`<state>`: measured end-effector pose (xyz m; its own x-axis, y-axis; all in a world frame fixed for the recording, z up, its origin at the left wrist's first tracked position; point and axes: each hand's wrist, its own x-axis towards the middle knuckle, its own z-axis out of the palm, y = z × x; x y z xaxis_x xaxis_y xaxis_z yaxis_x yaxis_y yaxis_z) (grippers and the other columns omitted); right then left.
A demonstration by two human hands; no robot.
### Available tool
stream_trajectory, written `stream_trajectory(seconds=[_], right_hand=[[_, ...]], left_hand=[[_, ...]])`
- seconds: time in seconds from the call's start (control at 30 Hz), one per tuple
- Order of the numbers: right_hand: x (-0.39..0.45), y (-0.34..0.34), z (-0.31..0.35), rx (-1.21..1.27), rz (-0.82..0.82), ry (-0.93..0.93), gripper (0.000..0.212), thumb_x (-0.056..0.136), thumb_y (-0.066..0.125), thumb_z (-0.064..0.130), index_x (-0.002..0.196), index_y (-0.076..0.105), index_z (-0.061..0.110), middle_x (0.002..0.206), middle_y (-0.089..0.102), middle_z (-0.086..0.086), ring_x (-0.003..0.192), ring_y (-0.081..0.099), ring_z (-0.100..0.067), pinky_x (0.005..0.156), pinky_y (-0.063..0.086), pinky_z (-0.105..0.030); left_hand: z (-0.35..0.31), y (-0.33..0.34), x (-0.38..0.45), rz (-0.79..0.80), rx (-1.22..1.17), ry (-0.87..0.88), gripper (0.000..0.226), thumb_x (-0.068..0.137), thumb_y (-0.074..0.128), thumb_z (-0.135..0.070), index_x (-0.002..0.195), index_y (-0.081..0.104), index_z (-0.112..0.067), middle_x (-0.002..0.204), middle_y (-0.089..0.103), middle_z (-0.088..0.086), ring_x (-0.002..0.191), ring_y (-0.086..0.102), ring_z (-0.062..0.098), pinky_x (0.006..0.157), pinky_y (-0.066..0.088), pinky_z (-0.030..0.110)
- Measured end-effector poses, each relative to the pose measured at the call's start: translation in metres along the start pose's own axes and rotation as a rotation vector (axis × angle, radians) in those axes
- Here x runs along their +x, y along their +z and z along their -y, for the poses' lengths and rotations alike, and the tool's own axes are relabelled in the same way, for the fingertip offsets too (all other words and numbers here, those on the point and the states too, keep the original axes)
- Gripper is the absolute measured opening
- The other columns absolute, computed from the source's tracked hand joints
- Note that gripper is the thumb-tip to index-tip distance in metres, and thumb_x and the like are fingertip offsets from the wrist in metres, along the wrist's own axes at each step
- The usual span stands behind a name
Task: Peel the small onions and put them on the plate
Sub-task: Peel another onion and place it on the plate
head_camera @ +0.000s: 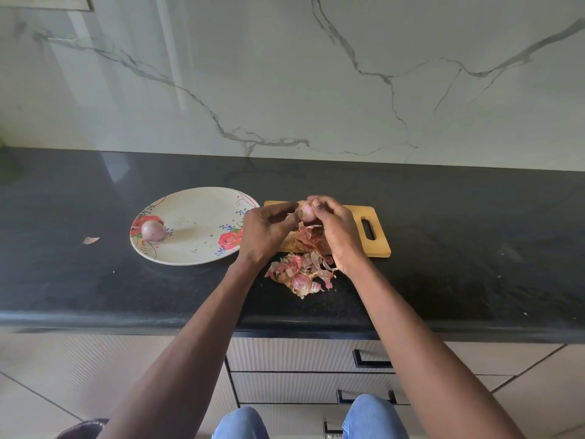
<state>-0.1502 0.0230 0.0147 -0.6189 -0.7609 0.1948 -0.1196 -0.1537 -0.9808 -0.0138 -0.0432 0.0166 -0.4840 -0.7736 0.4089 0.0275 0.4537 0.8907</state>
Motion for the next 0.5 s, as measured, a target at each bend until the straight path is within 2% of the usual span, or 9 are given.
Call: stream_trajectory(seconds=[0.17, 0.3, 0.33, 0.43, 0.5], right_hand=[[-0.002, 0.0, 0.0, -0.098, 0.025, -0.067, 0.024, 0.099, 0.062, 0.023, 0.118, 0.073, 0.013, 0.114, 0.072, 0.0, 0.108, 0.067, -0.007, 0.088, 0.054, -0.019], [-0.004, -0.002, 0.001, -0.09, 0.089, -0.058, 0.036, 0.091, 0.072, 0.011, 0.127, 0.068, 0.009, 0.104, 0.068, 0.016, 0.092, 0.064, 0.015, 0.084, 0.051, -0.012], [-0.003, -0.001, 0.001, -0.109, 0.091, -0.068, 0.038, 0.09, 0.073, 0.008, 0.128, 0.068, 0.011, 0.104, 0.066, 0.018, 0.093, 0.064, 0.014, 0.086, 0.052, -0.013], [-0.002, 0.002, -0.002, -0.156, 0.082, -0.099, 0.039, 0.09, 0.073, 0.009, 0.128, 0.068, 0.016, 0.115, 0.071, 0.003, 0.108, 0.067, -0.006, 0.096, 0.056, -0.03], [-0.002, 0.003, -0.002, -0.176, 0.077, -0.112, 0.039, 0.091, 0.073, 0.011, 0.129, 0.068, 0.017, 0.12, 0.071, -0.001, 0.111, 0.067, -0.012, 0.097, 0.056, -0.038]], left_hand=[[0.003, 0.002, -0.001, -0.023, 0.046, 0.018, 0.032, 0.087, 0.079, -0.033, 0.109, 0.078, -0.011, 0.098, 0.079, 0.001, 0.088, 0.075, 0.008, 0.083, 0.062, 0.036], [0.009, 0.003, 0.002, -0.045, 0.143, 0.065, 0.026, 0.091, 0.075, -0.022, 0.114, 0.077, -0.009, 0.102, 0.078, 0.002, 0.092, 0.074, 0.006, 0.085, 0.061, 0.034], [0.01, 0.003, 0.002, -0.052, 0.157, 0.071, 0.026, 0.092, 0.074, -0.02, 0.114, 0.076, -0.009, 0.103, 0.078, 0.002, 0.092, 0.073, 0.005, 0.086, 0.061, 0.033], [0.012, 0.004, 0.002, -0.071, 0.195, 0.092, 0.025, 0.092, 0.073, -0.02, 0.114, 0.076, -0.009, 0.102, 0.078, 0.002, 0.092, 0.073, 0.005, 0.086, 0.06, 0.031], [0.011, 0.005, 0.001, -0.084, 0.2, 0.094, 0.024, 0.093, 0.073, -0.02, 0.114, 0.076, -0.009, 0.102, 0.078, 0.003, 0.091, 0.073, 0.005, 0.085, 0.06, 0.029]])
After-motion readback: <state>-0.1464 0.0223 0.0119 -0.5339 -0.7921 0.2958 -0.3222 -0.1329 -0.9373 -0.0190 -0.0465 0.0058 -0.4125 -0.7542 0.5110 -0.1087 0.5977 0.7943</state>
